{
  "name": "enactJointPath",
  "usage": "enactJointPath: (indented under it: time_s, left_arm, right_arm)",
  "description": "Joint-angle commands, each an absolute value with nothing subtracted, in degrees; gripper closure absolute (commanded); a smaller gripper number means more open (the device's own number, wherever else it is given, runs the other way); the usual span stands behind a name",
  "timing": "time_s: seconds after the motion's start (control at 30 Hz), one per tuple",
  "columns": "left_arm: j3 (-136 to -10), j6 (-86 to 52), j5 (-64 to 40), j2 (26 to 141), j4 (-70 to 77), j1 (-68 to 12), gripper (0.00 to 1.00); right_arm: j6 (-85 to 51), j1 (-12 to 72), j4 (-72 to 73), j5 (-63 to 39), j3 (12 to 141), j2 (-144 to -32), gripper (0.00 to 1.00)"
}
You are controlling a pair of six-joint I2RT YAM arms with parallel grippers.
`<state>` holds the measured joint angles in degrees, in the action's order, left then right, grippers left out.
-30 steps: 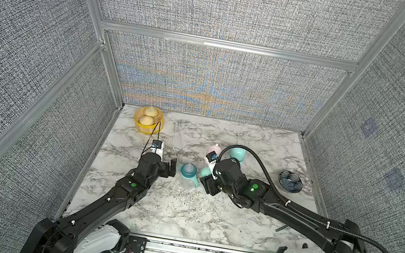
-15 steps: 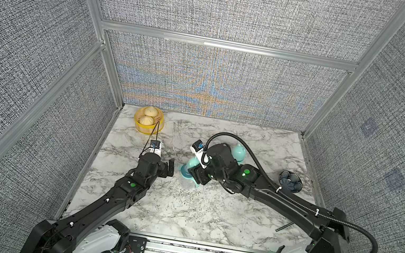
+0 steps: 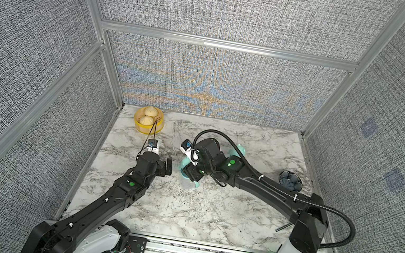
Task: Assemble the baby bottles
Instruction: Close the lid on the baby bottle.
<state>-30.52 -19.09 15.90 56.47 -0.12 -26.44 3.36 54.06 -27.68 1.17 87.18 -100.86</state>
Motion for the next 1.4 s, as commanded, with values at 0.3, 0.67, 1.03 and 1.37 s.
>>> enactJointPath:
  time_s: [0.3,0.67,1.03,1.37]
  left_arm:
    - [-30.52,-18.78,14.86,57.21,0.04,-26.09,0.00]
    - [-30.50,-18.54,14.76,56.78,0.00,-26.10,0.00]
    - [-30.60,-18.45,14.59,57.14,0.13,-26.05,0.00]
    - [-30.51,-18.29,14.68,57.24,0.09,-26.02,0.00]
  right_arm:
    - [5.36,53.77,-32.25,1.14,90.00,-104.39,0.33]
    - [4.75,53.70,-32.03,0.53,89.08,-105.06,0.33]
    - [3.96,53.70,-31.82,0.35,87.23,-104.53,0.32]
    - [3.54,53.55,-29.10,1.85,84.54,-102.51,0.30]
